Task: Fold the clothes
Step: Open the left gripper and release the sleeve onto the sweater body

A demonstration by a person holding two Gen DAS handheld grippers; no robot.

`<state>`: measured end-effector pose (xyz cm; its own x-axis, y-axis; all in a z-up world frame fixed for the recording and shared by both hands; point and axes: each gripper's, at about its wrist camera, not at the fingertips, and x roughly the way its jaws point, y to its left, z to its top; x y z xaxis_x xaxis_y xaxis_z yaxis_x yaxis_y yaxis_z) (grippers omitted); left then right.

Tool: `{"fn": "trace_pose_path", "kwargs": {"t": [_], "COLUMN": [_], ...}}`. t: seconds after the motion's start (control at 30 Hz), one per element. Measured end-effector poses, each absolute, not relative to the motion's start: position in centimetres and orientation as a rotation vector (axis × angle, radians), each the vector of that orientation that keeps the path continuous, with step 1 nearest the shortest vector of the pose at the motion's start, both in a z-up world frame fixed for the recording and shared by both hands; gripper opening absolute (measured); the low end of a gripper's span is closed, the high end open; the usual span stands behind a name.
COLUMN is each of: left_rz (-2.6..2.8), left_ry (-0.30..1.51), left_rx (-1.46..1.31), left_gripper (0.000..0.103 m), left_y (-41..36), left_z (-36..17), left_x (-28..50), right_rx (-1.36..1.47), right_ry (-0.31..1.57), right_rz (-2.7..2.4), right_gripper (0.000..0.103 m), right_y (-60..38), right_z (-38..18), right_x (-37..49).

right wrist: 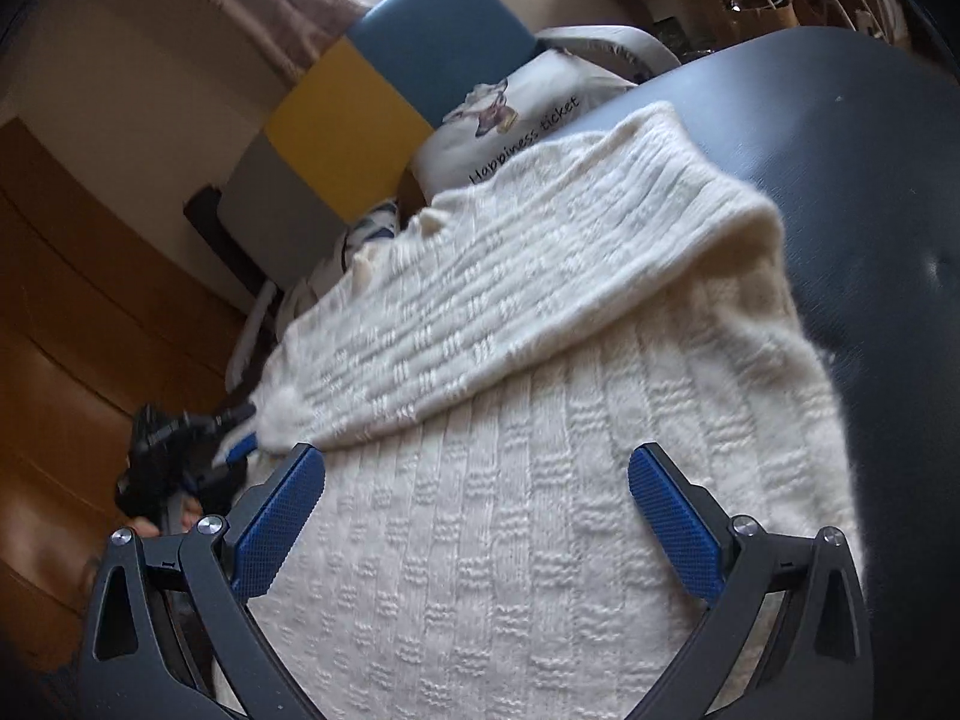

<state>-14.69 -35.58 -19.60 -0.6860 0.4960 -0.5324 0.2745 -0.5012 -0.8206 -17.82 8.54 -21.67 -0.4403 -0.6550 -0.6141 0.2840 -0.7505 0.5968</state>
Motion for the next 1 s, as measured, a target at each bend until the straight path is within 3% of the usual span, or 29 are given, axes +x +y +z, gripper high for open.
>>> {"fn": "trace_pose_path", "kwargs": {"t": [0.17,0.27,0.47,0.67,0.83,1.0], "left_rz": [2.315,2.432,2.618,2.741,2.708,2.707], "left_ry": [-1.369,-1.177,-0.997,-0.82,-0.985,-1.193], "left_rx": [-1.231,-1.255,-0.979,-1.321,-1.286,-0.971], "left_gripper": [0.027,0.005,0.006,0.006,0.016,0.022], "left_y": [-34.5,-33.0,-31.3,-31.6,-32.7,-34.5], "left_z": [-19.6,-18.4,-12.1,-15.4,-16.0,-13.0], "left_x": [-17.1,-17.6,-15.2,-18.6,-17.5,-14.2], "right_rx": [1.197,1.195,1.19,1.203,1.17,1.078], "right_ry": [-0.514,-0.485,-0.413,-0.369,-0.33,-0.325], "right_rz": [-2.214,-2.22,-2.232,-2.24,-2.228,-2.224], "right_gripper": [0.103,0.103,0.103,0.103,0.103,0.103], "right_y": [7.8,8.0,8.1,7.9,8.0,8.4], "right_z": [-21.9,-21.7,-21.0,-21.2,-20.1,-17.4], "right_x": [-18.0,-17.5,-16.5,-15.8,-15.7,-17.5]}}
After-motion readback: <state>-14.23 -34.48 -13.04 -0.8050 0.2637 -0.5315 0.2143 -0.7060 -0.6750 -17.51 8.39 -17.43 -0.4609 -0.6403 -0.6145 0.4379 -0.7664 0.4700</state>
